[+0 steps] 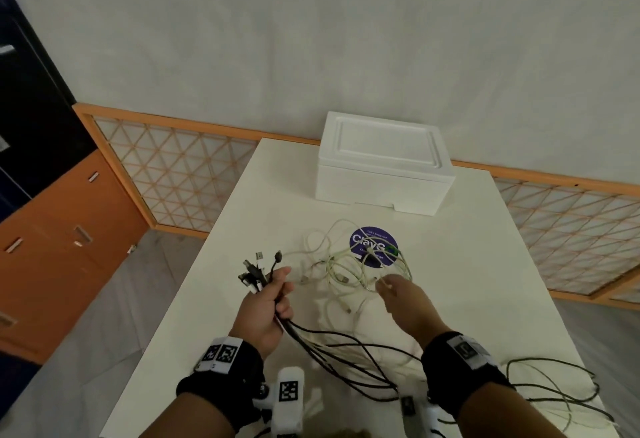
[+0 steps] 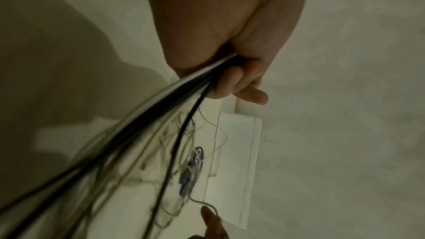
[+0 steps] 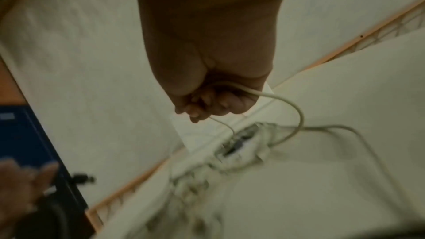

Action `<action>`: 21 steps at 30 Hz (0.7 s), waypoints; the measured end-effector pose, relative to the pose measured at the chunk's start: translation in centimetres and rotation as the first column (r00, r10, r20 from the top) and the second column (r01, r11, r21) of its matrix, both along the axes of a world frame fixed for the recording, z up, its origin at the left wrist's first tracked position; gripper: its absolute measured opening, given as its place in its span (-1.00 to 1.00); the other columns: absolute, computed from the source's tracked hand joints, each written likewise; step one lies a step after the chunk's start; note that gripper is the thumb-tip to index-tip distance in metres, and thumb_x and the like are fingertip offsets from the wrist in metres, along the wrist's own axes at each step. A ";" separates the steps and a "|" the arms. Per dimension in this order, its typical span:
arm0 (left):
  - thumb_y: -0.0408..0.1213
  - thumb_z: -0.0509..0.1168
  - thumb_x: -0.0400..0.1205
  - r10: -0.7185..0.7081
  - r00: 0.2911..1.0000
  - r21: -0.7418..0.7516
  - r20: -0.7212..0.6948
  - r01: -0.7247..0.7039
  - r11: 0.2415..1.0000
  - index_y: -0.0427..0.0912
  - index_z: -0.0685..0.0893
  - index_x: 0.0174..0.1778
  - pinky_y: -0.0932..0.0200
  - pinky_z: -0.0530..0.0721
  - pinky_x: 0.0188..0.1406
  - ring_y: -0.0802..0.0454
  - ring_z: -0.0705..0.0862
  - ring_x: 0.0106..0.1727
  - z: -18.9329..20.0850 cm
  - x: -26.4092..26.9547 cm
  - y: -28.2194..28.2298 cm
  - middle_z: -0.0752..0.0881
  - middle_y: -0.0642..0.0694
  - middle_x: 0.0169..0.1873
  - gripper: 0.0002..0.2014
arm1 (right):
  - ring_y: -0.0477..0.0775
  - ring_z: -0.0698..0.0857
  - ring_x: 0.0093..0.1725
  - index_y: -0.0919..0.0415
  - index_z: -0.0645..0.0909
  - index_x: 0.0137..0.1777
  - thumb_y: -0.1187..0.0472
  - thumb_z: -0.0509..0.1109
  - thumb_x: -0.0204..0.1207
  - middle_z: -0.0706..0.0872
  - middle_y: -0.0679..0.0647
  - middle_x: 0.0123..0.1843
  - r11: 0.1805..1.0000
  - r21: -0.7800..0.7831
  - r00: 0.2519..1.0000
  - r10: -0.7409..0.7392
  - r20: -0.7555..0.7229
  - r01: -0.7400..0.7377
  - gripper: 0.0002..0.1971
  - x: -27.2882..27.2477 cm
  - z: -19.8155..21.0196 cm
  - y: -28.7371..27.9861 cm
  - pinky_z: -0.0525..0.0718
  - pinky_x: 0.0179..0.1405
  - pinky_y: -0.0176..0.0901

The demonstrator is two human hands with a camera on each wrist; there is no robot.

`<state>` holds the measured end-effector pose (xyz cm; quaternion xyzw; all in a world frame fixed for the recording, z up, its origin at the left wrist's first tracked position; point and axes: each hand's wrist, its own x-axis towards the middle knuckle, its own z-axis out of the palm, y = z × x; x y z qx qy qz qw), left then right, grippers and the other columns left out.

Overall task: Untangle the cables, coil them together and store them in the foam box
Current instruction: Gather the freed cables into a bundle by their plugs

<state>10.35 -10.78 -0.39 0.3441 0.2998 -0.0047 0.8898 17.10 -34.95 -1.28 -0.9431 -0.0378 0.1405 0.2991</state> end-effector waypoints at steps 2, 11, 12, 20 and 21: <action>-0.31 0.20 0.70 -0.029 1.000 -0.041 -0.009 0.029 0.999 -0.21 0.70 -0.04 0.40 0.28 -0.77 0.23 0.29 -0.72 0.6 0.6 -0.8 0.65 -0.05 -0.46 -0.84 | 0.10 0.66 -0.23 0.00 0.55 -0.12 -0.03 0.18 0.65 0.64 -0.06 -0.34 0.989 0.141 0.990 -0.056 0.126 0.038 -0.80 0.3 2.6 0.0 0.58 -0.17 -0.08; -0.22 0.21 0.70 -0.229 0.972 -0.120 0.046 0.233 0.965 -0.28 0.67 0.21 0.10 0.78 -0.34 -0.14 0.79 -0.19 3.7 3.4 -4.8 0.79 -0.29 0.05 -0.73 | 0.02 0.66 -0.17 -0.02 0.53 0.07 -0.09 0.12 0.67 0.72 0.01 -0.18 0.919 -0.047 0.910 0.394 0.130 -0.391 -0.78 -4.0 8.3 3.0 0.60 -0.13 -0.09; -0.22 0.20 0.71 -0.234 0.970 -0.140 0.069 0.241 0.960 -0.28 0.65 0.23 0.06 0.80 -0.27 -0.18 0.79 -0.17 4.0 3.5 -4.9 0.80 -0.30 0.04 -0.72 | 0.08 0.67 -0.04 -0.02 0.52 0.11 -0.08 0.12 0.67 0.74 0.03 -0.06 0.898 -0.120 0.894 0.436 0.100 -0.424 -0.77 -4.4 8.1 3.1 0.59 -0.06 -0.08; 0.10 0.19 0.62 0.012 0.997 -0.114 0.082 -0.002 0.993 -0.16 0.53 -0.18 0.38 0.24 -0.73 0.21 0.23 -0.72 3.5 3.2 -1.9 0.28 0.08 -0.67 -0.64 | 0.09 0.70 0.08 -0.06 0.65 0.07 0.00 0.22 0.55 0.78 -0.03 0.03 0.916 -0.278 0.933 0.335 0.130 -0.290 -0.79 -2.7 6.4 -1.2 0.55 -0.04 -0.14; 0.17 0.22 0.54 0.031 0.996 -0.099 0.087 -0.022 0.995 -0.14 0.51 -0.25 0.38 0.22 -0.75 0.21 0.22 -0.72 3.3 2.9 -1.2 0.26 0.08 -0.67 -0.61 | 0.14 0.71 0.03 -0.03 0.66 -0.01 0.01 0.21 0.53 0.78 -0.01 -0.03 0.938 -0.276 0.934 0.276 0.227 -0.210 -0.79 -1.9 6.4 -2.3 0.59 -0.04 -0.08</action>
